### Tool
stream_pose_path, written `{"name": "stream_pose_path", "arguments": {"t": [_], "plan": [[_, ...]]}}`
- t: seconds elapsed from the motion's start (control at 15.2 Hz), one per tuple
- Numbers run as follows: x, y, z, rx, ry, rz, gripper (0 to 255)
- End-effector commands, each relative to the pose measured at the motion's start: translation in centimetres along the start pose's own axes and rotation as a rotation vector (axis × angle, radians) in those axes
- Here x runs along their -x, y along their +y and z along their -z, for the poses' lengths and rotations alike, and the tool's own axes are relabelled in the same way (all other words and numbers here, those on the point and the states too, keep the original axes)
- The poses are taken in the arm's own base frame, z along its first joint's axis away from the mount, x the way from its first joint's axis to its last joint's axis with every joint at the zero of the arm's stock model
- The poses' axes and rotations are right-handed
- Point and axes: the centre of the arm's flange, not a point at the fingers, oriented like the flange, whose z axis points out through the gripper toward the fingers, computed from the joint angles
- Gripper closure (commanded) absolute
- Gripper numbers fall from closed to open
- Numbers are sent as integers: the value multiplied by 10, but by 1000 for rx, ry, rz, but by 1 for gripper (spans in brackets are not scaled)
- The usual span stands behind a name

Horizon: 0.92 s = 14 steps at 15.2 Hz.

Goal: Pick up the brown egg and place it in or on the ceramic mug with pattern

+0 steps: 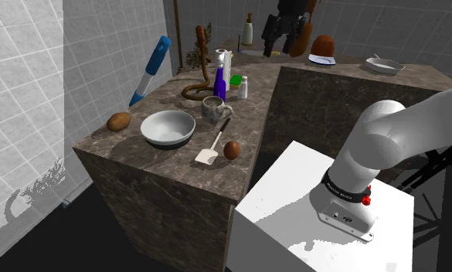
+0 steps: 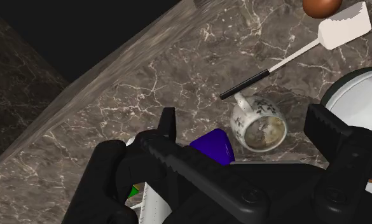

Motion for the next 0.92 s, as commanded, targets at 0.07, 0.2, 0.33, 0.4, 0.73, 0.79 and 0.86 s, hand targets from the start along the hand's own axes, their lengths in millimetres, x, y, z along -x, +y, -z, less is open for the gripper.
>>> {"name": "stream_pose_path", "arguments": {"t": [0.07, 0.2, 0.33, 0.4, 0.73, 0.79, 0.86], "plan": [[3, -6, -11, -3, -1, -6, 0], [10, -19, -32, -10, -3, -17, 0], [16, -33, -53, -17, -5, -28, 0], [19, -39, -64, -20, -5, -34, 0], [34, -74, -117, -37, -10, -62, 0], [37, -81, -127, -40, -11, -68, 0], [39, -88, -137, -43, -12, -74, 0]]}}
